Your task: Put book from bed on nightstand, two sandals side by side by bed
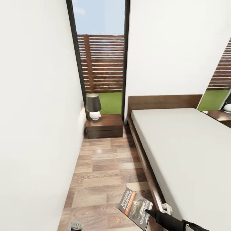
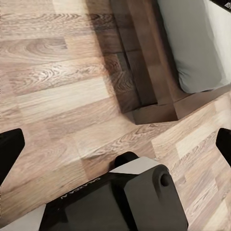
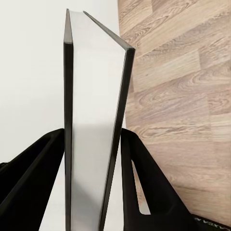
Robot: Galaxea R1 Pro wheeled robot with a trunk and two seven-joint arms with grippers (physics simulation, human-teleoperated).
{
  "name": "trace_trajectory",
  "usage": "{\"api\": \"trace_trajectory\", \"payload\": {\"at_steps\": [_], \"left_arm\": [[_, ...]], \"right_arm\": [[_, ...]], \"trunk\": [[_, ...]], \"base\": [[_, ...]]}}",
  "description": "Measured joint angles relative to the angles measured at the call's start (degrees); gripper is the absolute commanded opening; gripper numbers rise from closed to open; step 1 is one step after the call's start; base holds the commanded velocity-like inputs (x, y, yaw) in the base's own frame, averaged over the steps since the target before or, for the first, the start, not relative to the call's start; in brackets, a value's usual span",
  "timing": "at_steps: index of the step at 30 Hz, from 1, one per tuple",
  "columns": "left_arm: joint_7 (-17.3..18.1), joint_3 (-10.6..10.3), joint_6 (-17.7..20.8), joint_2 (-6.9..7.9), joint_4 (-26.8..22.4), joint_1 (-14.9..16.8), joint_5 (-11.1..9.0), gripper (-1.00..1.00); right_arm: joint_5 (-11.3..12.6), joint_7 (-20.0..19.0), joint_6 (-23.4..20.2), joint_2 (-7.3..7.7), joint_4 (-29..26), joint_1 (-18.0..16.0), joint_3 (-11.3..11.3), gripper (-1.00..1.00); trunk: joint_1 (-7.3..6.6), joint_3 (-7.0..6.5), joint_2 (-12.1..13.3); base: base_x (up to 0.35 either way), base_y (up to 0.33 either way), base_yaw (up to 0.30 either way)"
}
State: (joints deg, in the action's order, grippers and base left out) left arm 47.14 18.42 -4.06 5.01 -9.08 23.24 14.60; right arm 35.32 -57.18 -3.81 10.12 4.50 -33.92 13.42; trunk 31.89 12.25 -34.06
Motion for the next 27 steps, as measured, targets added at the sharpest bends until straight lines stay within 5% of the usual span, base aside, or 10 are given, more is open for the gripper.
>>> {"api": "trace_trajectory", "payload": {"at_steps": [27], "left_arm": [[0.00, 0.00, 0.00, 0.00, -0.01, 0.00, 0.00, 1.00]], "right_arm": [[0.02, 0.00, -0.01, -0.03, 0.00, 0.00, -0.06, -1.00]], "trunk": [[-0.01, 0.00, 0.00]], "base": [[0.253, 0.000, 0.049]]}}
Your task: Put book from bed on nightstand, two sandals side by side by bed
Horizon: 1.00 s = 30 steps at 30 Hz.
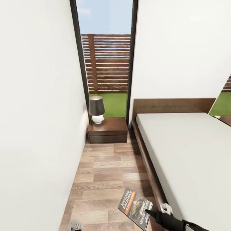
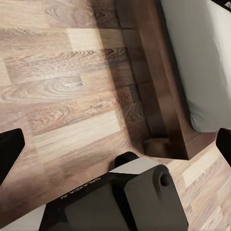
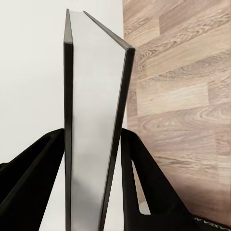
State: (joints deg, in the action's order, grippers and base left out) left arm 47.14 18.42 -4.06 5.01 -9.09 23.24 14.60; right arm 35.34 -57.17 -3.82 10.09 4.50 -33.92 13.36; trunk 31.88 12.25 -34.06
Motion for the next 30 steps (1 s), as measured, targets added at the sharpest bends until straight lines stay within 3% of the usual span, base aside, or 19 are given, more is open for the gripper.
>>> {"api": "trace_trajectory", "payload": {"at_steps": [30], "left_arm": [[-0.02, 0.00, 0.00, 0.00, 0.00, 0.00, 0.00, 1.00]], "right_arm": [[0.00, 0.09, 0.04, -0.06, 0.01, -0.01, 0.13, -1.00]], "trunk": [[0.00, 0.00, 0.00]], "base": [[0.313, 0.000, 0.000]]}}
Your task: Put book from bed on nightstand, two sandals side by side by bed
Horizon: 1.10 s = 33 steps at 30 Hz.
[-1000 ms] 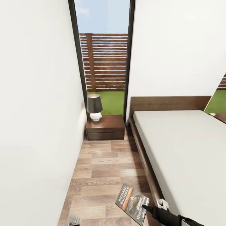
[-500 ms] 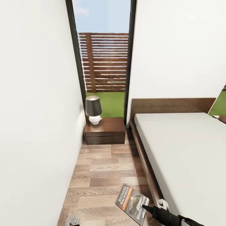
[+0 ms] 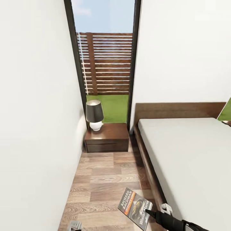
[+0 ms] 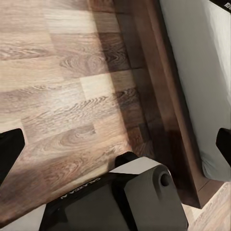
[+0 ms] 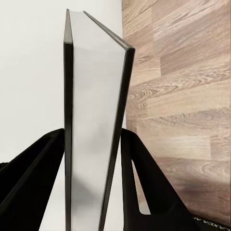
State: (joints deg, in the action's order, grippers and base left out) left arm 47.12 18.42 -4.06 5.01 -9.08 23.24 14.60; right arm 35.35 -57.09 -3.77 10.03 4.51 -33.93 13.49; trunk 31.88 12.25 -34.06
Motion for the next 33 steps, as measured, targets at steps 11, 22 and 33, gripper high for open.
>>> {"api": "trace_trajectory", "payload": {"at_steps": [11, 22, 33], "left_arm": [[0.02, 0.00, 0.00, 0.00, 0.01, 0.00, 0.00, 1.00], [0.01, 0.00, 0.00, -0.41, 0.00, 0.00, 0.03, 1.00], [-0.01, 0.00, 0.00, -0.50, 0.00, 0.00, 0.05, 1.00]], "right_arm": [[0.00, 0.00, 0.00, 0.00, 0.00, 0.01, 0.00, -1.00], [0.00, 0.00, -0.01, 0.00, 0.00, 0.01, 0.00, -1.00], [0.00, 0.00, -0.03, 0.00, -0.02, 0.02, -0.01, -1.00]], "trunk": [[0.00, 0.00, 0.00], [0.00, 0.00, 0.00], [0.00, 0.00, 0.00]], "base": [[0.314, 0.000, 0.000], [0.314, 0.000, 0.000], [0.314, 0.000, 0.000]]}}
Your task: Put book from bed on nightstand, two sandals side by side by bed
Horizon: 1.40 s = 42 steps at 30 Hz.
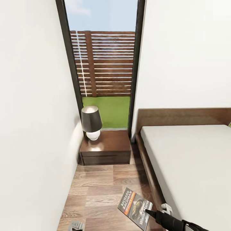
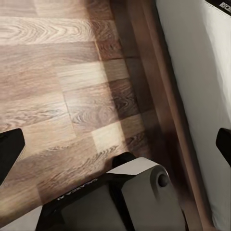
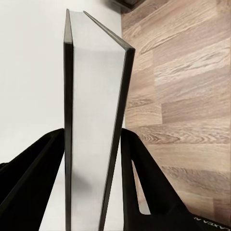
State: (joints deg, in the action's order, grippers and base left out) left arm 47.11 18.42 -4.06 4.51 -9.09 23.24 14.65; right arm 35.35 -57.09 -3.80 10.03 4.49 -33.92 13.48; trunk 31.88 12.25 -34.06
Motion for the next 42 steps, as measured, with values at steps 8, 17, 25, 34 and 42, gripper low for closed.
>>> {"api": "trace_trajectory", "payload": {"at_steps": [8, 17, 25, 34, 42], "left_arm": [[-0.02, 0.00, 0.00, -0.01, 0.01, 0.00, 0.03, 1.00], [-0.04, 0.00, 0.00, -0.02, 0.01, 0.00, 0.04, 1.00], [-0.05, 0.00, 0.00, -0.01, 0.00, 0.00, 0.04, 1.00], [-0.05, 0.00, 0.00, 0.03, 0.00, 0.00, 0.04, 1.00], [-0.05, 0.00, 0.00, 0.02, 0.00, 0.00, 0.04, 1.00]], "right_arm": [[0.00, 0.00, 0.02, 0.00, 0.01, 0.00, 0.00, -1.00], [0.00, 0.00, 0.01, 0.00, 0.02, 0.00, 0.01, -1.00], [0.00, -0.02, 0.02, 0.00, 0.02, 0.00, 0.00, -1.00], [0.00, -0.09, 0.03, 0.00, 0.02, 0.00, 0.00, -1.00], [0.00, -0.09, 0.05, 0.00, 0.02, 0.00, 0.00, -1.00]], "trunk": [[0.00, 0.00, 0.00], [0.00, 0.00, 0.00], [0.00, 0.00, 0.00], [0.00, 0.00, 0.00], [0.00, 0.00, 0.00]], "base": [[0.314, 0.000, 0.000], [0.314, 0.000, 0.000], [0.314, 0.000, 0.000], [0.314, 0.000, 0.000], [0.314, 0.000, 0.000]]}}
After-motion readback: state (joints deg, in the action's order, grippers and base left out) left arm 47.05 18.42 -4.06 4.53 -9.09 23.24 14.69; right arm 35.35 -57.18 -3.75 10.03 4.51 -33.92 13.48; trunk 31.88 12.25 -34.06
